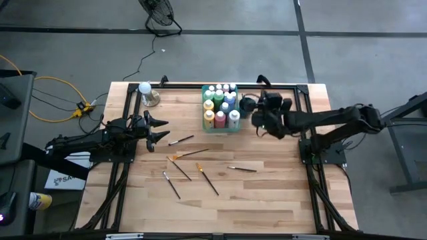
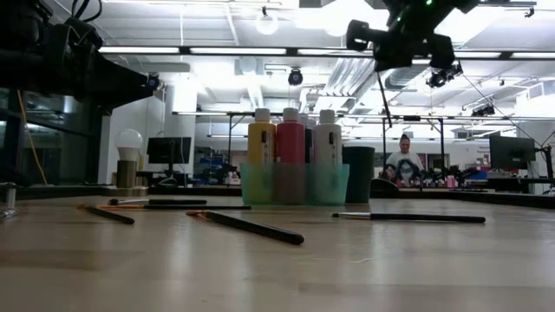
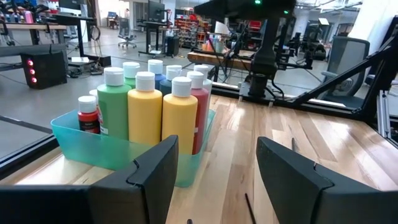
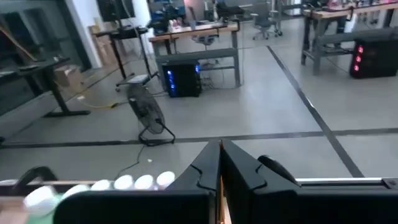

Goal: Pick & Place Paint Supplies
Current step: Put the gold paint brush into the green cup

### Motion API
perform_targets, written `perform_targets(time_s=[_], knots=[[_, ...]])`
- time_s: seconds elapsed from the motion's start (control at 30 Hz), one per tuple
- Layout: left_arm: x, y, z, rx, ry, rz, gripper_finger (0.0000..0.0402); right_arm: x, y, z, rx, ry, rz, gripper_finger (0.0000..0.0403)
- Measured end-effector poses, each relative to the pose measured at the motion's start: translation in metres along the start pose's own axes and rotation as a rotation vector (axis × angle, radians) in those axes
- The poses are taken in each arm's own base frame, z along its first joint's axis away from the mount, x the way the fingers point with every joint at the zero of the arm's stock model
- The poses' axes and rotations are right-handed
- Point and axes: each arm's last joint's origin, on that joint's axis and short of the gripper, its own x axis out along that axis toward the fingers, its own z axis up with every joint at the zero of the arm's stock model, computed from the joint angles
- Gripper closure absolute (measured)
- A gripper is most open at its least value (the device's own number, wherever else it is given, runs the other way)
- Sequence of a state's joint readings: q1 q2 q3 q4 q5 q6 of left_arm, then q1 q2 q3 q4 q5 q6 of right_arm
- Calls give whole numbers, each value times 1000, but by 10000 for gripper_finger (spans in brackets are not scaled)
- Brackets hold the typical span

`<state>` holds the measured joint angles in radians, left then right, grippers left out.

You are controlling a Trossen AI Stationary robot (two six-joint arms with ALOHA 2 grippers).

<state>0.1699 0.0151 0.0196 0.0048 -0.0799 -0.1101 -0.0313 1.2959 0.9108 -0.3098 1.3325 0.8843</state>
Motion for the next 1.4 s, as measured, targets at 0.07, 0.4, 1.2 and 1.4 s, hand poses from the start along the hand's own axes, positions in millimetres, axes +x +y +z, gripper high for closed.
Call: perform_targets(time_s=[0.07, 0.4, 1.2, 1.4], knots=[[0, 0, 0, 0, 0, 0, 190, 11, 0, 4, -9, 11, 1, 399], [0, 0, 0, 0, 0, 0, 190, 67, 10, 20, -145, 8, 135, 400], [0, 0, 0, 0, 1, -1, 190, 109, 16, 4, -226, 54, 325, 400], [0, 0, 0, 0, 1, -1, 190, 113, 19, -6, -242, 69, 324, 394]])
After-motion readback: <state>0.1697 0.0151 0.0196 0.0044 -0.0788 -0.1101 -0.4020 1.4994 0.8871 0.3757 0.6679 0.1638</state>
